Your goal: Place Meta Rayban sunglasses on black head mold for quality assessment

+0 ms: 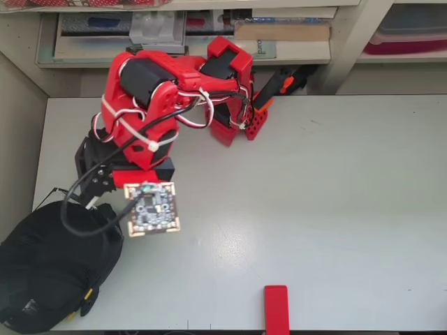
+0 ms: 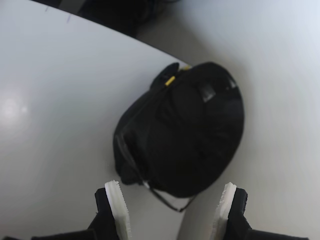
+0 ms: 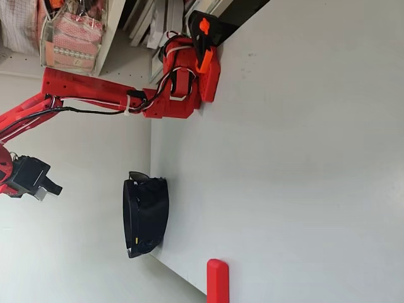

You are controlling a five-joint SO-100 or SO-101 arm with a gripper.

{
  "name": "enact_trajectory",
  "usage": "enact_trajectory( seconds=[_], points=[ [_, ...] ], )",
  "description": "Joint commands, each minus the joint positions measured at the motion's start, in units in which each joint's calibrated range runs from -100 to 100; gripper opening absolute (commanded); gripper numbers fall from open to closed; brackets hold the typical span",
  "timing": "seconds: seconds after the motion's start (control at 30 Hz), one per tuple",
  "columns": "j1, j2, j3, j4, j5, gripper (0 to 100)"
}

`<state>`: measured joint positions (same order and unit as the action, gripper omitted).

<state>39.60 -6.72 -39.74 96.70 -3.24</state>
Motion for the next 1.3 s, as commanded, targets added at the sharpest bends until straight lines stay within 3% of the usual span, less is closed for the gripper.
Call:
enact_trajectory(
  seconds=[0.0, 0.23, 0.4, 0.57, 0.77, 1.07, 1.27],
  points=[
    [-4.53, -7.32, -0.84, 0.96, 4.42, 81],
    [-9.47, -20.82, 12.71, -1.20, 5.44, 81],
    [-14.94, -35.07, 36.83, -13.49, 6.85, 81],
    [-18.38, -55.07, 65.58, -28.72, 12.48, 81],
    [-27.73, -70.33, 90.42, -35.64, 24.50, 81],
    [-33.20, -79.95, 103.98, -36.16, 28.09, 81],
    [-44.41, -90.92, 113.17, -36.25, 28.02, 81]
  ],
)
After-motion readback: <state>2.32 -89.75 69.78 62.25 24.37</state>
